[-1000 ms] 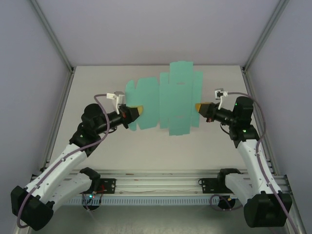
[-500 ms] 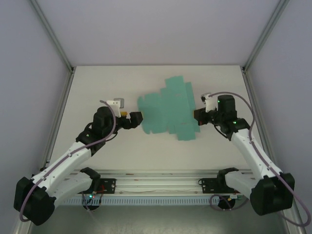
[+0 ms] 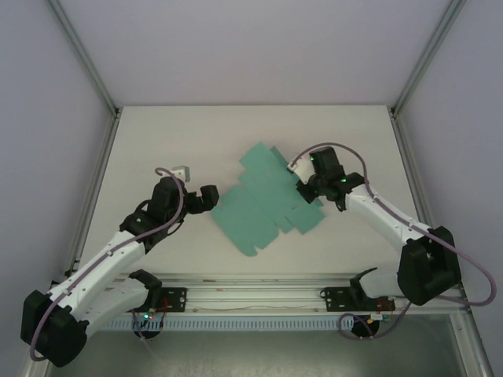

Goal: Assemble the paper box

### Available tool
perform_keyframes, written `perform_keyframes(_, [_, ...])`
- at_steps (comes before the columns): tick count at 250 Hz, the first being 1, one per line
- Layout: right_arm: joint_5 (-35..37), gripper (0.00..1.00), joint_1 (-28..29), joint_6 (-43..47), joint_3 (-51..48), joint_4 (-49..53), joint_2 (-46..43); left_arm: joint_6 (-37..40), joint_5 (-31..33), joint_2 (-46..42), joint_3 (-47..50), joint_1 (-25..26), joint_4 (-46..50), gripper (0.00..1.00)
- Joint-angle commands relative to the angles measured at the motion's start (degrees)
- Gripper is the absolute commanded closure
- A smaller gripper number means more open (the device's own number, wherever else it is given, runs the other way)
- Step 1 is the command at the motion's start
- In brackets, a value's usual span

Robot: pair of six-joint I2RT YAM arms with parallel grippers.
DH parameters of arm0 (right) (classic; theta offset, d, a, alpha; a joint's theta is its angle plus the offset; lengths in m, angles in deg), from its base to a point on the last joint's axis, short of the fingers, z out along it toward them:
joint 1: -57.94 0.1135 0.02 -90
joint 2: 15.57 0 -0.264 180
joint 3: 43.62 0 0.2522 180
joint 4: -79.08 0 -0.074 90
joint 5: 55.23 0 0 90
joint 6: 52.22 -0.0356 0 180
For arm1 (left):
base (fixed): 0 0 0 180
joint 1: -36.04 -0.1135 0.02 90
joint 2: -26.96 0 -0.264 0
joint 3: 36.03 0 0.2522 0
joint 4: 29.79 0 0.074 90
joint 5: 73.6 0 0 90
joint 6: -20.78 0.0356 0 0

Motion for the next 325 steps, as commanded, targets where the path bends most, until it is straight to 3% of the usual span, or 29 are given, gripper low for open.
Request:
perform_keyframes(1, [17.71,1.0,5.31,15.08,-0.93,-9.34,1.2,-0.76,-2.87,2.47,-4.19,-0.02,-1.37,0.0])
perform_keyframes(22, [24.0,1.0,9.21,21.4,-3.62,-18.26,2.1,-0.47,-5.73,5.41,-7.16,-0.08,-2.49,0.0])
perform_keyframes(54, [25.75,1.0,13.05,28.94,-8.16,-31.4,2.77,-0.1,-10.79,11.21,-14.59,-0.08,-2.75,0.0])
perform_keyframes(125, [22.79,1.0,15.33,30.31,-9.08,-34.41,2.4,0.87,-22.67,28.36,-32.33,-0.33,0.77,0.0])
perform_keyframes(167, [23.47,1.0,15.44,30.22,-9.92,-35.23,1.87,1.95,-25.78,35.71,-39.36,-0.51,5.68,0.15])
perform_keyframes(248, [24.43,1.0,15.43,26.55,-10.59,-36.16,1.18,2.66,-31.93,39.28,-39.68,-0.49,7.28,0.38])
perform_keyframes(325, [24.33,1.0,15.43,20.9,-9.33,-37.14,1.07,-2.07,-38.54,39.46,-33.93,-0.22,0.58,0.45])
